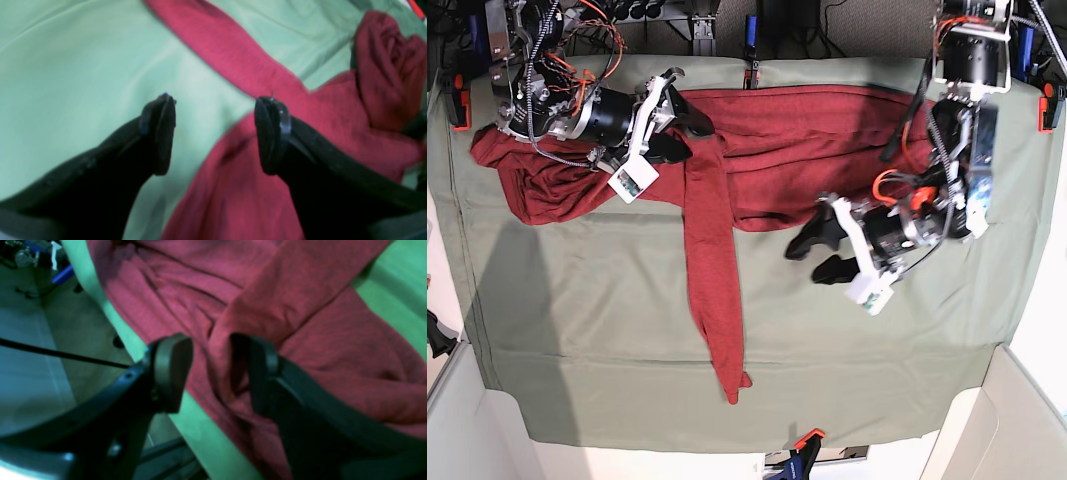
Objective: Fold the T-shirt properly
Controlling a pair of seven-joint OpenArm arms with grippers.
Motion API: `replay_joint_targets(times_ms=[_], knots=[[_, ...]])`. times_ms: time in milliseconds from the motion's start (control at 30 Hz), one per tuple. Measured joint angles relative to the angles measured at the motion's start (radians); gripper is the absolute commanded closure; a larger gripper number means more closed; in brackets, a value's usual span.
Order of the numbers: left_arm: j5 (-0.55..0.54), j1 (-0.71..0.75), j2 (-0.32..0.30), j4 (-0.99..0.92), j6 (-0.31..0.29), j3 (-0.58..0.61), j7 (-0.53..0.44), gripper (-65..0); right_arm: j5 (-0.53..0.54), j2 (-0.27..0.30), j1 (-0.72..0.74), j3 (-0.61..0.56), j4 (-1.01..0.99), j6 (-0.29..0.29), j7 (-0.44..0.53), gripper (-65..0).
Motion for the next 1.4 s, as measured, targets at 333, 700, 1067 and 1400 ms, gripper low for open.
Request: replay_joint_targets(times_ms=[333, 700, 1067, 1400], knots=[[0.206, -0.188, 0.210, -0.367, 0.034, 0.103, -0.134, -40.2, -0.041, 0.000, 0.003, 0.255, 0.022, -0.004, 0.065, -30.8], [0.354, -0.229, 0.298, -0.519, 0.150, 0.102, -0.212, -40.1, 0.047, 0.000, 0.002, 0.495, 0.022, -0.006, 0.043, -30.8], [0.476, -0.229, 0.296, -0.519, 0.158, 0.100, -0.212, 0.0, 0.049, 0.000, 0.002, 0.495, 0.023, -0.006, 0.043, -30.8], [0.480, -0.217, 0.291, -0.404, 0.161, 0.100, -0.084, 0.0, 0.053, -0.001, 0.002, 0.495, 0.023, -0.007, 0.045, -30.8]])
